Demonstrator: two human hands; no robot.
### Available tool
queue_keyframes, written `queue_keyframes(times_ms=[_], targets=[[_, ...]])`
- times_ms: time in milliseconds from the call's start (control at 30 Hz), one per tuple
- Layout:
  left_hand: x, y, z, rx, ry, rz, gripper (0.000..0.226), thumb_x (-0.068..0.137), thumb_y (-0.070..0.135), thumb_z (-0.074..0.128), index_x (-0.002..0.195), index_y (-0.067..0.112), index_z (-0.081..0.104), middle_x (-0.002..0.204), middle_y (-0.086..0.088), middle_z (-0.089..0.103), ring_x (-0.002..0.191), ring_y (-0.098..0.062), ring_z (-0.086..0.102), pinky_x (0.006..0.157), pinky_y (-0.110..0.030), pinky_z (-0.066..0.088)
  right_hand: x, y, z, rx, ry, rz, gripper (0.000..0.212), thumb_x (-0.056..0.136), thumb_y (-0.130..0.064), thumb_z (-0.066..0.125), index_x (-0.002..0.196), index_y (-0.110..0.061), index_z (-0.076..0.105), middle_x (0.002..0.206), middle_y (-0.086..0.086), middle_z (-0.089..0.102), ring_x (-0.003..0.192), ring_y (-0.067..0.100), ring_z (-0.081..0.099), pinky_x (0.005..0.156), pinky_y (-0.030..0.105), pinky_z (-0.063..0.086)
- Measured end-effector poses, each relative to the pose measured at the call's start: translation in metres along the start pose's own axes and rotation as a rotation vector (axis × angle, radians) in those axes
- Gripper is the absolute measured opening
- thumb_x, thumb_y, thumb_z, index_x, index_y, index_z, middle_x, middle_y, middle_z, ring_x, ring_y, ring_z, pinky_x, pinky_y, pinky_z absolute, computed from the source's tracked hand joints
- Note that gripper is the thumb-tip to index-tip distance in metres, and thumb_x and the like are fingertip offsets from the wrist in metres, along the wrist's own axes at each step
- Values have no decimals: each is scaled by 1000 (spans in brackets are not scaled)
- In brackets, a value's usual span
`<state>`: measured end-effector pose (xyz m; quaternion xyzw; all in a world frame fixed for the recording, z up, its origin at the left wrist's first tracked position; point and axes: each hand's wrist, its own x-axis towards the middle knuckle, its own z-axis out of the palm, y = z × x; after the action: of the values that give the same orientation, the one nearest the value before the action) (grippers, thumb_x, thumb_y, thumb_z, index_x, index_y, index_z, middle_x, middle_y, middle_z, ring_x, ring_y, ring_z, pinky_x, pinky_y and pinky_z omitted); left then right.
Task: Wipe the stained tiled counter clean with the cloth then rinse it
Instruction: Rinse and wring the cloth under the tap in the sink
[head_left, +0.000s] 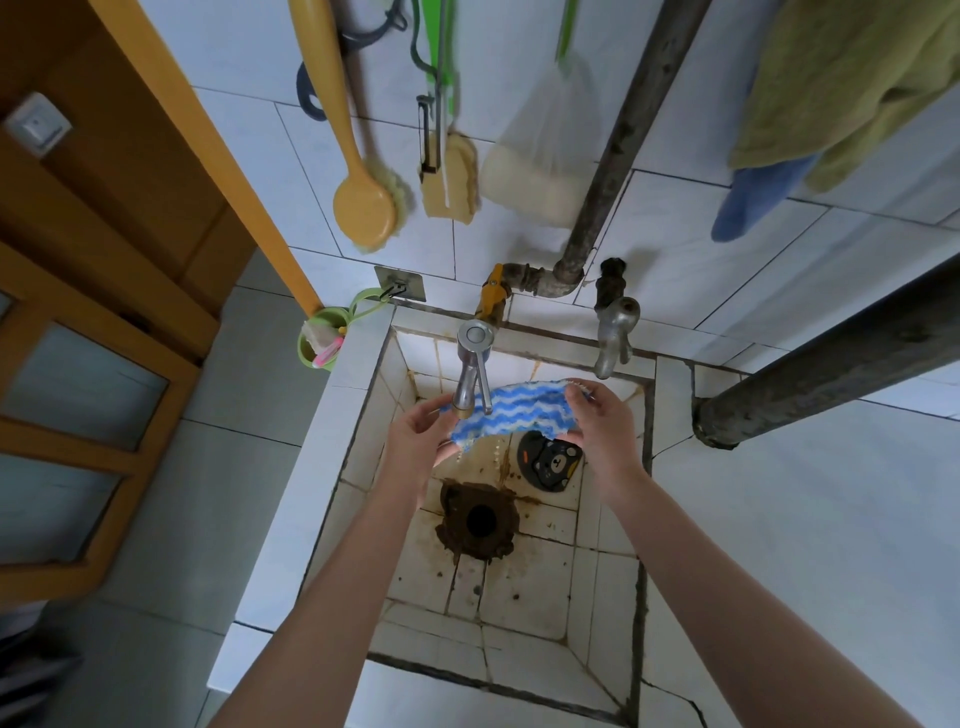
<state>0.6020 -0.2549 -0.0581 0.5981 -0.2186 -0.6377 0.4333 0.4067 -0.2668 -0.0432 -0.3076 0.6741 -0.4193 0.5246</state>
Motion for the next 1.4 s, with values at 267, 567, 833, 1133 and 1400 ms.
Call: queue_keyframes(times_ms=[267, 567, 833, 1133, 1400], targets=[[1, 3, 2, -50, 1, -35, 25, 85, -2, 58, 100, 17, 62, 106, -6, 67, 96, -22, 65, 80, -29, 53, 0, -4, 2, 4, -1, -8, 11, 94, -23, 54, 87, -30, 60, 110, 9, 64, 107, 23, 61, 89, 44, 54], [-7, 18, -13, 23, 43, 8, 31, 86, 6, 61, 116, 14, 61, 109, -3, 66, 95, -17, 64, 79, -27, 53, -4, -1, 18, 28, -40, -8, 6, 94, -20, 54, 90, -22, 58, 109, 10, 62, 108, 23, 60, 77, 31, 56], [-12, 23, -30, -24, 99, 24, 29, 88, 6, 58, 115, 13, 62, 108, -7, 66, 94, -21, 66, 78, -27, 56, -7, 5, 34, -24, -81, 19, 13, 94, -20, 54, 104, -12, 55, 104, 4, 59, 105, 18, 58, 66, 21, 56], [-14, 31, -41, -163, 120, 49, 26, 88, 3, 56, 113, 8, 62, 100, -6, 67, 77, -11, 69, 60, -17, 55, -9, 13, 50, -33, -164, 41, 4, 92, -11, 56, 95, -13, 55, 90, -4, 57, 97, 16, 57, 62, 20, 55], [-17, 34, -54, -232, 121, 67, 29, 89, 1, 54, 117, 5, 59, 103, -9, 67, 75, -11, 68, 58, -16, 53, -14, 15, 63, -48, -196, 36, 8, 93, -15, 55, 101, -13, 55, 101, 1, 57, 105, 18, 58, 76, 31, 56]])
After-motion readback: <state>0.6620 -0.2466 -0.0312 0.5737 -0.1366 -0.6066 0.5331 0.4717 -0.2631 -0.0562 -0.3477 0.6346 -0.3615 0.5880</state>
